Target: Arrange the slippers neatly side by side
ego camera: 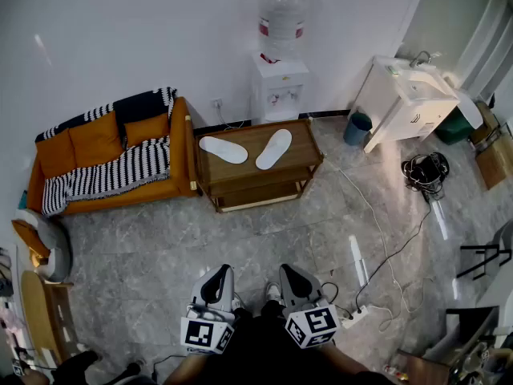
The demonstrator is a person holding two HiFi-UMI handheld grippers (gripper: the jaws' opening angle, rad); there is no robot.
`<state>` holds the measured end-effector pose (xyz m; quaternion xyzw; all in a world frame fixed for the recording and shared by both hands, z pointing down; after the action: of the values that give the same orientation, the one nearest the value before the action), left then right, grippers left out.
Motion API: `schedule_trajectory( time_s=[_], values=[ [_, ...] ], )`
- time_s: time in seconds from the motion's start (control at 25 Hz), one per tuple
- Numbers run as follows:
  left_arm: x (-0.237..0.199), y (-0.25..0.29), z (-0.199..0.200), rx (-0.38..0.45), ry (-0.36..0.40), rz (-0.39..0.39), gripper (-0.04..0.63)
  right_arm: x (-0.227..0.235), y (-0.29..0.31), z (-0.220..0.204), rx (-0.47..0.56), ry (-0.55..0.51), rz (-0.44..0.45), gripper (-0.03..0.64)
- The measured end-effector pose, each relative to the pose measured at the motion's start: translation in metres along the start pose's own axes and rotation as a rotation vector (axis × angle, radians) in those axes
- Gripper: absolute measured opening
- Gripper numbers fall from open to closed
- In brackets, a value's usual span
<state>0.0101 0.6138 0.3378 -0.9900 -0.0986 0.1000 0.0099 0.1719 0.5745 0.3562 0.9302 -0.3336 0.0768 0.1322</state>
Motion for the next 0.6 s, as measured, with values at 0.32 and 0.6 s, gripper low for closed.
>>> schedule_trajectory(
  time_s=[0.32,0.6],
  values=[
    [0.007,0.005,-0.003,-0.004,0.0,0.008,0.017,0.007,-0.003,0.002,0.008,0.006,0.024,0.012],
    [0.026,0.013,-0.01,-0.012,0.007,0.017,0.017,0.025,-0.008,0.005,0.021,0.018,0.037,0.012]
  ],
)
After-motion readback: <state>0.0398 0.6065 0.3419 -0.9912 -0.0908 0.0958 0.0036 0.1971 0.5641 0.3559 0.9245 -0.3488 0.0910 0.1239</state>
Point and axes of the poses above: the fingertips, and each gripper's own axes: y forward along the fingers, x to its right, z out of its top, the point moved 4 cm from there along -y, backward along the fingers, and after that the axes turned 6 degrees about x, right-handed, at the moved point
